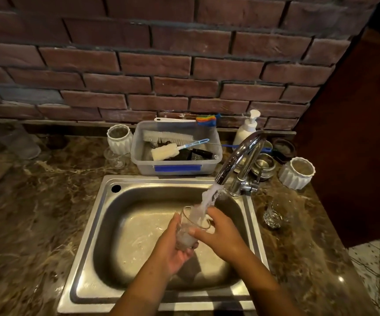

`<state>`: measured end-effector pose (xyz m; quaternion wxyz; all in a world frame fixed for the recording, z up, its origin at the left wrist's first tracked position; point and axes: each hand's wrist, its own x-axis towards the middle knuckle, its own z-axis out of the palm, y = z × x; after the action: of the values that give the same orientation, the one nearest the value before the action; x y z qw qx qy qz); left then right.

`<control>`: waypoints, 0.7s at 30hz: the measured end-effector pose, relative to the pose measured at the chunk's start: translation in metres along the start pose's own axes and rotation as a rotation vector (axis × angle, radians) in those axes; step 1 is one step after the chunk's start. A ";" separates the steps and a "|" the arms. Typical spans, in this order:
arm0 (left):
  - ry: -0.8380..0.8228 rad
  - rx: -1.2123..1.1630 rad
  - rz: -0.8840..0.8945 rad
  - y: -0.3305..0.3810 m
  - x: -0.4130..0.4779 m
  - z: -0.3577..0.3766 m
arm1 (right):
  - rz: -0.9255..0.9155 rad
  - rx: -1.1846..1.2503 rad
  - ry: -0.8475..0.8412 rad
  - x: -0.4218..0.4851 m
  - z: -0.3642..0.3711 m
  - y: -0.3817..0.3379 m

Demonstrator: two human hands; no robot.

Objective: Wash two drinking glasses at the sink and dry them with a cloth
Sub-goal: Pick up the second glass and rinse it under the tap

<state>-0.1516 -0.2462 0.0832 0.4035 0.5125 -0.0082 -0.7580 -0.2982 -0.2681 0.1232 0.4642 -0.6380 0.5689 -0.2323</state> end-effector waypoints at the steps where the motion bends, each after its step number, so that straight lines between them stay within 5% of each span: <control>1: 0.015 0.006 0.007 0.003 -0.002 0.000 | -0.053 -0.085 -0.007 0.000 -0.001 -0.003; 10: 0.099 0.063 -0.019 0.021 -0.008 0.000 | -0.271 -0.284 -0.146 0.010 -0.004 -0.019; 17: 0.076 0.099 -0.029 0.024 -0.005 -0.002 | -0.015 0.003 -0.392 0.020 -0.005 -0.020; 21: 0.212 0.181 0.190 0.019 -0.001 0.008 | 0.211 0.166 -0.284 0.017 0.015 -0.022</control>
<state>-0.1465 -0.2613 0.0962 0.4244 0.6208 -0.0821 -0.6541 -0.2706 -0.2812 0.1312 0.6125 -0.5608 0.5402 -0.1360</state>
